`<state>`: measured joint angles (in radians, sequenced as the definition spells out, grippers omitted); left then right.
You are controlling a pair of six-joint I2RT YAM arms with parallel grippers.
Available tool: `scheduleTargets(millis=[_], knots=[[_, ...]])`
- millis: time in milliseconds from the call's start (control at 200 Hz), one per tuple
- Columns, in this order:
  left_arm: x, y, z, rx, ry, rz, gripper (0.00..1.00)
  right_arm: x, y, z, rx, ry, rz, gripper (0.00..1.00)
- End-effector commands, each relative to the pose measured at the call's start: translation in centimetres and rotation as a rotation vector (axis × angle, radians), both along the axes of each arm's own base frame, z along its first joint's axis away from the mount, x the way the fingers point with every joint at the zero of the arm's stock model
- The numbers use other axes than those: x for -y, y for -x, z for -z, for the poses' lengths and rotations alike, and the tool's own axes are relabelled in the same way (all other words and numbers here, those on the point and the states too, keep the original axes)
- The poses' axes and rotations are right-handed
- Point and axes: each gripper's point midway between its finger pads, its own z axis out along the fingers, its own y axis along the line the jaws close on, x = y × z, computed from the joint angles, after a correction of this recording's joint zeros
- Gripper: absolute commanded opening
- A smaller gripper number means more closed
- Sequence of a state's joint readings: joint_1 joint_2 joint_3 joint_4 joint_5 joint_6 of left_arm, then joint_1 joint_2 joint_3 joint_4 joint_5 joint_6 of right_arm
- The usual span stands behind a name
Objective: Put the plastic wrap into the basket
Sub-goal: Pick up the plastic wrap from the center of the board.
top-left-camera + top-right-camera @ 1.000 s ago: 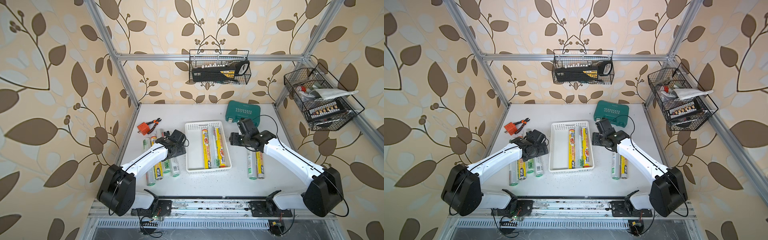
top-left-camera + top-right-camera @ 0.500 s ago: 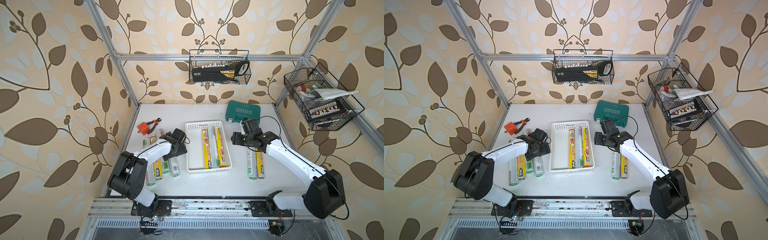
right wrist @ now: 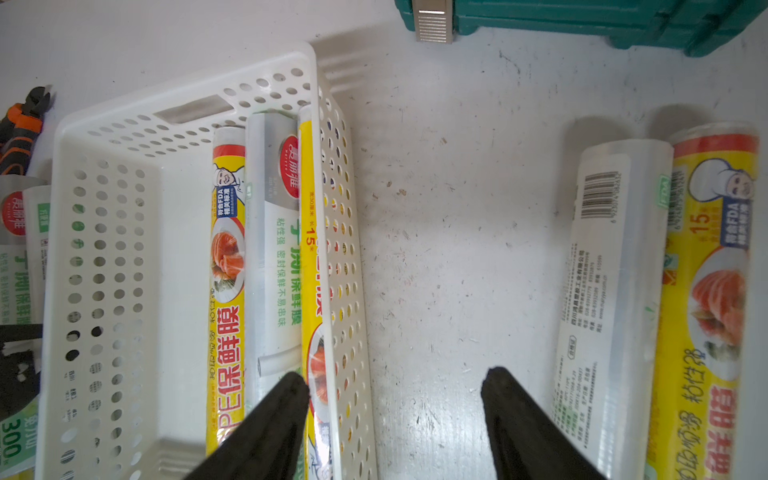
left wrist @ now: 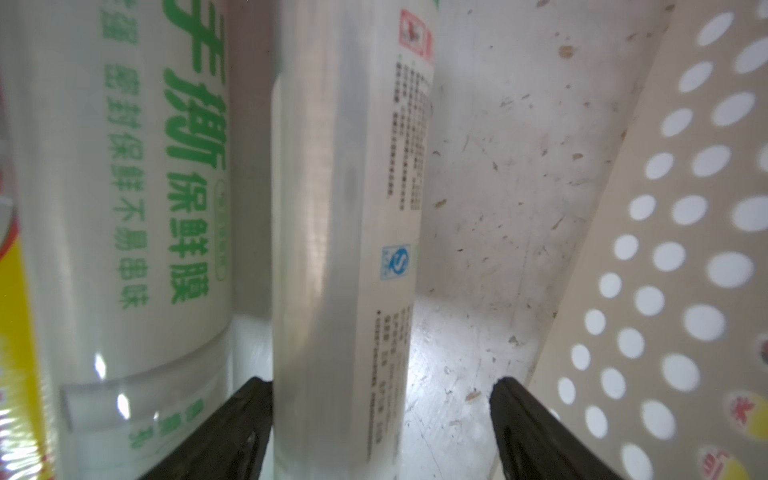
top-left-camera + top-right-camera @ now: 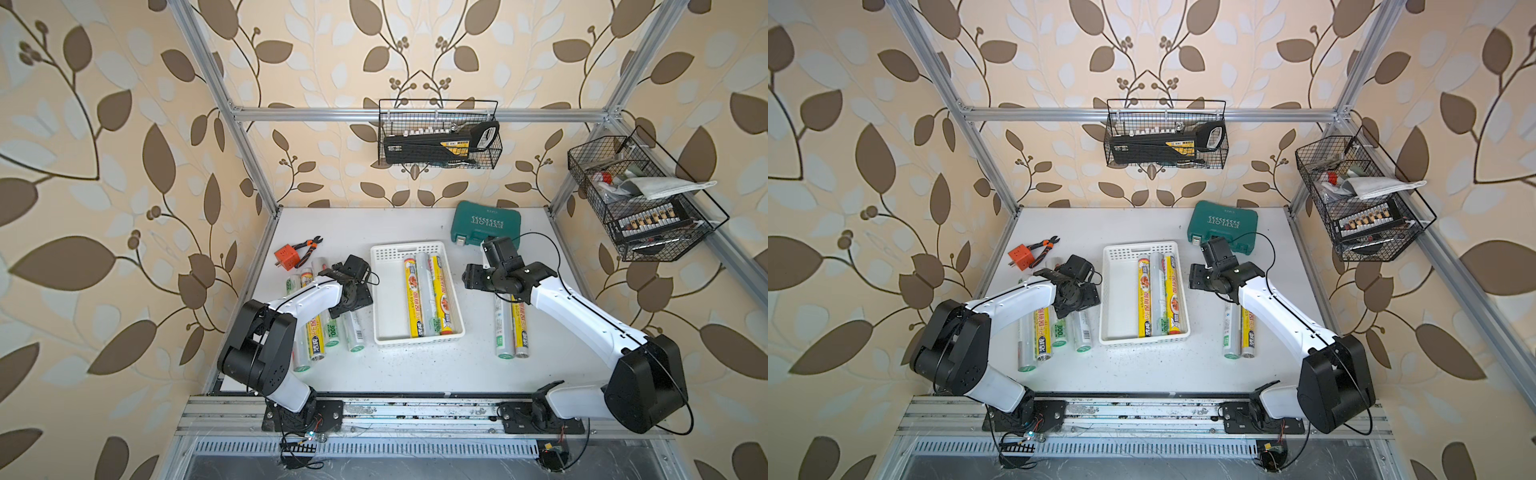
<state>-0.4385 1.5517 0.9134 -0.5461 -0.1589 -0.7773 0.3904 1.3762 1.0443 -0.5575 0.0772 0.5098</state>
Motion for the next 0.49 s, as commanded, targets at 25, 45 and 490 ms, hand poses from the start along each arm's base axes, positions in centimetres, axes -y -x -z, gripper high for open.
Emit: scheduleTargets(millis=[25, 45, 490], knots=[[0.8, -1.3, -0.7, 0.029, 0.036, 0.025, 0.81, 0.3, 0.3, 1.2, -0.028, 0.016, -0.01, 0.7], [0.8, -1.4, -0.7, 0.028, 0.034, 0.026, 0.8, 0.3, 0.3, 1.2, -0.028, 0.016, -0.01, 0.7], [1.2, -1.8, 0.7, -0.006, 0.069, 0.033, 0.75, 0.7, 0.4, 1.4, -0.035, 0.018, -0.008, 0.7]])
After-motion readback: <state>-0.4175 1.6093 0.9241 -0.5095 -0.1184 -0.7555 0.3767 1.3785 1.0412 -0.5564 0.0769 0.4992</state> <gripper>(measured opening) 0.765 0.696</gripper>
